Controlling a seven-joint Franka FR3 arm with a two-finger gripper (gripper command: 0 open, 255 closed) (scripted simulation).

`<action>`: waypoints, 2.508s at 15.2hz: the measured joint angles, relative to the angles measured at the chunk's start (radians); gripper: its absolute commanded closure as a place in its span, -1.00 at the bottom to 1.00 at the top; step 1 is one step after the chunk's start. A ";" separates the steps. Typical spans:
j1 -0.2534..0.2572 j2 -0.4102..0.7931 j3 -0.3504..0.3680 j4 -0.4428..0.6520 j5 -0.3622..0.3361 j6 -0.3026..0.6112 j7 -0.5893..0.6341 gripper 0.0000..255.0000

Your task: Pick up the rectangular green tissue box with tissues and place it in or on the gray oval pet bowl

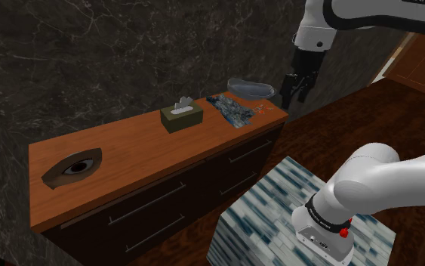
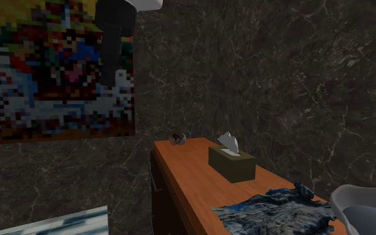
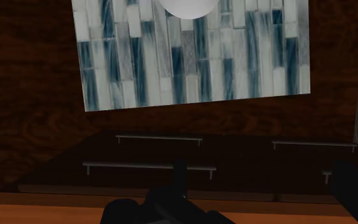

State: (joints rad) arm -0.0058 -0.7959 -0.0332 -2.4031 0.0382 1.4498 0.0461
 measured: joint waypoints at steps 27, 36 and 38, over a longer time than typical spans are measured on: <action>-0.006 0.656 0.235 0.105 0.206 0.935 0.484 -1.00; 0.005 0.955 0.244 0.336 0.110 1.144 0.697 -1.00; 0.012 0.990 0.240 0.366 0.095 1.161 0.722 -1.00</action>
State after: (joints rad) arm 0.0063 0.1936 0.2065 -2.0369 0.1330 2.6105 0.7685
